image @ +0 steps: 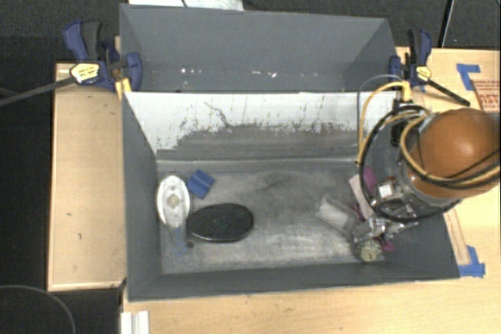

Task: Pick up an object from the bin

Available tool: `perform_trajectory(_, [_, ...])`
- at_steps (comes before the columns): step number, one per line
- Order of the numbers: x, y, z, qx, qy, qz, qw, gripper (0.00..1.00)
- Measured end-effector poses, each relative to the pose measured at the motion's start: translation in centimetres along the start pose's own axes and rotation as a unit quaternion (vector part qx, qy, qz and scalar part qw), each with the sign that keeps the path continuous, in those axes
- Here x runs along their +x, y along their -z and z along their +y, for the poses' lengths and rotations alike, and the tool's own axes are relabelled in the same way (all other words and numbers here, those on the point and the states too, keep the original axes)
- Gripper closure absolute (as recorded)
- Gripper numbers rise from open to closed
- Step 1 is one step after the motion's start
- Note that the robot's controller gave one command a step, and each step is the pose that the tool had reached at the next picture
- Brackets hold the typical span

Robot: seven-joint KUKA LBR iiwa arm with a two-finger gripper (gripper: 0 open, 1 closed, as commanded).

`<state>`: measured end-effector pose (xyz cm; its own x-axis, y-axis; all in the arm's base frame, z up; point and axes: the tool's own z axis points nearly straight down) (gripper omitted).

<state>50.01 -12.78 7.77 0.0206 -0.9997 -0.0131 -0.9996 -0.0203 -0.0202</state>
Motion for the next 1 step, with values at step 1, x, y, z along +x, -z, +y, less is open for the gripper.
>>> perform_trajectory(1, [-0.17,4.87,-0.24,-0.008,-0.003,0.0061,0.9999,1.00])
